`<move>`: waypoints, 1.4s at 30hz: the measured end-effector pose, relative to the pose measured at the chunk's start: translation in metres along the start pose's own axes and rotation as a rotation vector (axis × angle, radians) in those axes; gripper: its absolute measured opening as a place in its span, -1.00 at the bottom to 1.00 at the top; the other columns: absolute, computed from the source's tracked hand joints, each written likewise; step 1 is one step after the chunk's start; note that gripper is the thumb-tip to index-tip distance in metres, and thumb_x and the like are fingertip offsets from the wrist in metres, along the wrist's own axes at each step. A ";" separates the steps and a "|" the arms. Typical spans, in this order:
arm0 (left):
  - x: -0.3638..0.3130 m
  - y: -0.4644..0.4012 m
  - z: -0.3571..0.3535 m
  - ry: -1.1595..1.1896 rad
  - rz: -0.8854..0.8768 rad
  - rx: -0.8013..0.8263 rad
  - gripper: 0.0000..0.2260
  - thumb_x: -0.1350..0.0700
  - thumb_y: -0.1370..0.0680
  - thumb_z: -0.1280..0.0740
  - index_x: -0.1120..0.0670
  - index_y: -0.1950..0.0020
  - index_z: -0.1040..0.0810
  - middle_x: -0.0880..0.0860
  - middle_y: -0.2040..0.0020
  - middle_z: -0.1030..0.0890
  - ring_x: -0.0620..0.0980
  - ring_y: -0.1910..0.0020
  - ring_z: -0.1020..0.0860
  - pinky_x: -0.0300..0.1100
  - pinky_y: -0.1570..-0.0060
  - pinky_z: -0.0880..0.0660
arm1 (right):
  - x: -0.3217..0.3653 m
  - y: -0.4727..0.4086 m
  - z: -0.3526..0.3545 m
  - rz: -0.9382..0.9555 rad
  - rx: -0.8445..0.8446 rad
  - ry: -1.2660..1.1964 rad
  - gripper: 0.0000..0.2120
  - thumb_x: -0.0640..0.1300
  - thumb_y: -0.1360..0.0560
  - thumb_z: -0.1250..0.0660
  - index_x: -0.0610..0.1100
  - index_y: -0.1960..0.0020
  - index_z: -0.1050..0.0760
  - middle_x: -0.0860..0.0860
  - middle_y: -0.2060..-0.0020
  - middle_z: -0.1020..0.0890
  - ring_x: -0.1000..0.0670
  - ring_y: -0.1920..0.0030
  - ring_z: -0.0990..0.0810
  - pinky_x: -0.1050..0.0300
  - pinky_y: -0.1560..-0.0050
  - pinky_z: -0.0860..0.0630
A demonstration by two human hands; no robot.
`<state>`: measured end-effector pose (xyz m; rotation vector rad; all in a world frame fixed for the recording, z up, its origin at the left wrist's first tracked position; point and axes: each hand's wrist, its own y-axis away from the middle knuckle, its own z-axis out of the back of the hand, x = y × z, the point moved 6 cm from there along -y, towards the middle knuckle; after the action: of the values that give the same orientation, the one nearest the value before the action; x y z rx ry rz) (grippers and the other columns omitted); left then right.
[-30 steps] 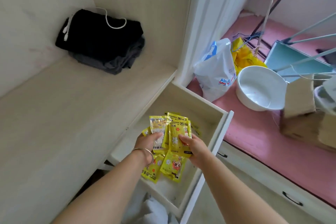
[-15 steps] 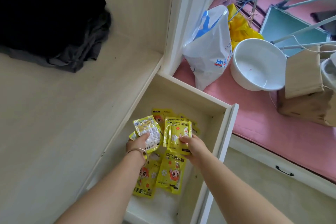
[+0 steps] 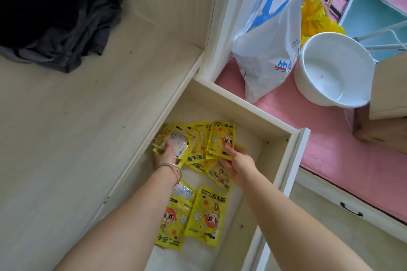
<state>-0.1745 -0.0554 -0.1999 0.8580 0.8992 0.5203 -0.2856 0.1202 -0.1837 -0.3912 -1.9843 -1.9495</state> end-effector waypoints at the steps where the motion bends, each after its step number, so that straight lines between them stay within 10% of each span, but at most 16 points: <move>1: 0.000 -0.004 -0.001 0.039 -0.023 0.007 -0.37 -0.15 -0.50 -0.31 0.15 -0.46 -0.27 0.16 -0.43 -0.37 0.16 -0.35 -0.42 0.04 -0.33 -0.39 | -0.001 0.001 -0.002 0.015 0.013 -0.021 -0.47 -0.20 -0.53 -0.33 -0.16 -0.46 -0.26 -0.15 -0.30 -0.50 -0.06 -0.02 -0.57 0.09 -0.15 -0.54; 11: 0.000 0.017 0.010 -0.115 -0.111 0.052 -0.29 0.12 -0.45 -0.42 0.00 -0.52 -0.15 0.14 -0.48 -0.27 0.19 -0.39 -0.37 0.07 -0.31 -0.38 | 0.004 0.037 0.000 0.183 -0.026 0.303 -0.47 -0.16 -0.53 -0.32 -0.03 -0.47 -0.29 -0.03 -0.42 -0.38 -0.13 -0.38 -0.40 0.00 -0.26 -0.36; 17: -0.007 0.074 0.024 0.022 -0.109 0.278 -0.70 0.24 -0.52 -0.32 0.08 -0.24 -0.52 0.02 0.11 -0.61 0.00 0.06 -0.56 -0.14 0.16 -0.51 | 0.006 0.085 0.000 0.239 0.046 0.277 -0.86 -0.24 -0.55 -0.26 -0.16 -0.09 -0.50 -0.06 0.08 -0.62 0.03 0.26 -0.56 0.21 0.32 -0.46; 22: -0.035 0.135 0.052 0.100 -0.259 0.303 -0.80 0.26 -0.53 -0.31 0.09 -0.13 -0.54 -0.01 0.28 -0.56 -0.10 0.28 -0.51 -0.22 0.25 -0.46 | 0.012 0.135 -0.010 0.266 0.156 0.302 -0.91 -0.24 -0.54 -0.25 -0.10 0.07 -0.50 0.00 0.20 -0.60 0.06 0.32 -0.52 0.21 0.32 -0.43; 42: 0.081 0.246 0.365 0.601 -0.416 -0.169 -0.83 0.24 -0.51 -0.26 -0.01 0.02 -0.55 0.03 0.14 -0.57 -0.07 0.15 -0.54 -0.26 0.27 -0.43 | -0.174 0.339 -0.114 0.127 0.727 0.941 -0.87 -0.21 -0.54 -0.23 -0.13 0.17 -0.47 -0.05 0.27 -0.58 0.01 0.33 -0.51 0.17 0.33 -0.39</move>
<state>0.1656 -0.0118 0.0878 0.3355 1.5168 0.4846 0.0190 0.0211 0.0519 0.4878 -1.7367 -0.9012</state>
